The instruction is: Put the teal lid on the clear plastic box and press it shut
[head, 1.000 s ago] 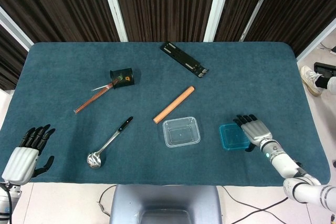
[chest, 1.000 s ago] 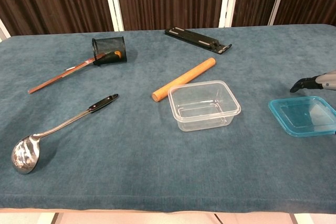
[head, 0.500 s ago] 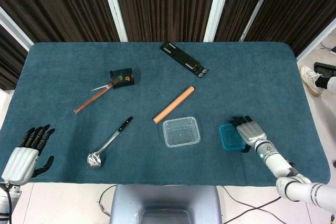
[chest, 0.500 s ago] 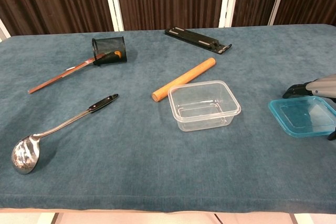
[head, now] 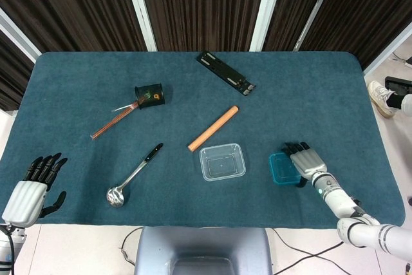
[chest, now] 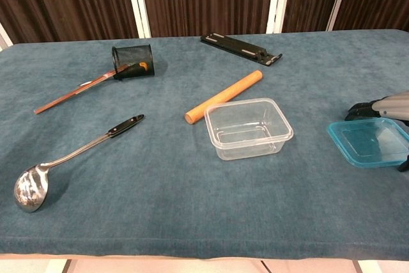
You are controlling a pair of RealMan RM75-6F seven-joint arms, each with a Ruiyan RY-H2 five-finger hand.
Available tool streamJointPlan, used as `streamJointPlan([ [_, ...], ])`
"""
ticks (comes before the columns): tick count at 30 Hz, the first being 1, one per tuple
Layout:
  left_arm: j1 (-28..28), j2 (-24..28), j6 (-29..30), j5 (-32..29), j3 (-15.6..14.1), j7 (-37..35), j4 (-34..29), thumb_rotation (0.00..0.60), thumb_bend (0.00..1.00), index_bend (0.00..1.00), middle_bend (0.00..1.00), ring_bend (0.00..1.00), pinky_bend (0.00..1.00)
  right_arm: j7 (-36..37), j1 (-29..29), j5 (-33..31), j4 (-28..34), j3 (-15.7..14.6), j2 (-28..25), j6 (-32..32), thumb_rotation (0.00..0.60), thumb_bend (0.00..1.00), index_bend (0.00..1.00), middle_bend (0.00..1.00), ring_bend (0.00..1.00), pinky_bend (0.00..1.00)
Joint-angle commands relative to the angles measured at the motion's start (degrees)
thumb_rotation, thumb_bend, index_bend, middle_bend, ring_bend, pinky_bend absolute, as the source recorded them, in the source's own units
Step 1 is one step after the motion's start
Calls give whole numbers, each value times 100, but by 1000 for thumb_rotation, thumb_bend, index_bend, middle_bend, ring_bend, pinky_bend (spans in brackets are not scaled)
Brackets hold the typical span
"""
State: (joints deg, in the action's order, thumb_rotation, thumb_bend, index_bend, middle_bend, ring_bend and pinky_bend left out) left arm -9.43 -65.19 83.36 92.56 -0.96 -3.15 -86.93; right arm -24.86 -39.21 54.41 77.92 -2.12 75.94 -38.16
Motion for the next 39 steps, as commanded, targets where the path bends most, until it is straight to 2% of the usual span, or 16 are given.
streamJointPlan([
  [1, 1, 1, 1, -2, 1, -3, 1, 600, 407, 0, 0, 0, 12, 24, 21, 42, -34, 2, 52, -93, 600, 114, 369, 19, 0, 0],
  [3, 0, 2, 0, -6, 3, -5, -1, 600, 407, 0, 0, 0, 12, 37, 32, 71, -54, -1, 75, -138, 600, 115, 427, 59, 0, 0],
  [9, 6, 10, 18, 2, 2, -33, 4, 600, 408, 0, 0, 0, 12, 60, 48, 117, -57, 2, 105, -230, 600, 114, 495, 113, 5, 12],
  [14, 16, 16, 41, 9, 1, -56, 8, 600, 408, 0, 0, 0, 12, 120, 88, 256, -20, 29, 97, -384, 600, 115, 581, 180, 64, 59],
  [25, 15, 14, 33, 11, -2, -51, 12, 600, 408, 0, 0, 0, 11, 267, 175, 539, -21, 77, 88, -599, 600, 116, 673, 203, 123, 111],
  [30, 8, 12, 17, 5, 0, -45, 8, 600, 408, 0, 0, 0, 12, 348, 215, 647, -91, 105, 128, -669, 600, 115, 724, 323, 266, 183],
  [39, 3, 9, 4, -4, 2, -44, 7, 600, 408, 0, 0, 0, 12, 472, 266, 848, -132, 158, 144, -816, 600, 115, 790, 467, 413, 294],
])
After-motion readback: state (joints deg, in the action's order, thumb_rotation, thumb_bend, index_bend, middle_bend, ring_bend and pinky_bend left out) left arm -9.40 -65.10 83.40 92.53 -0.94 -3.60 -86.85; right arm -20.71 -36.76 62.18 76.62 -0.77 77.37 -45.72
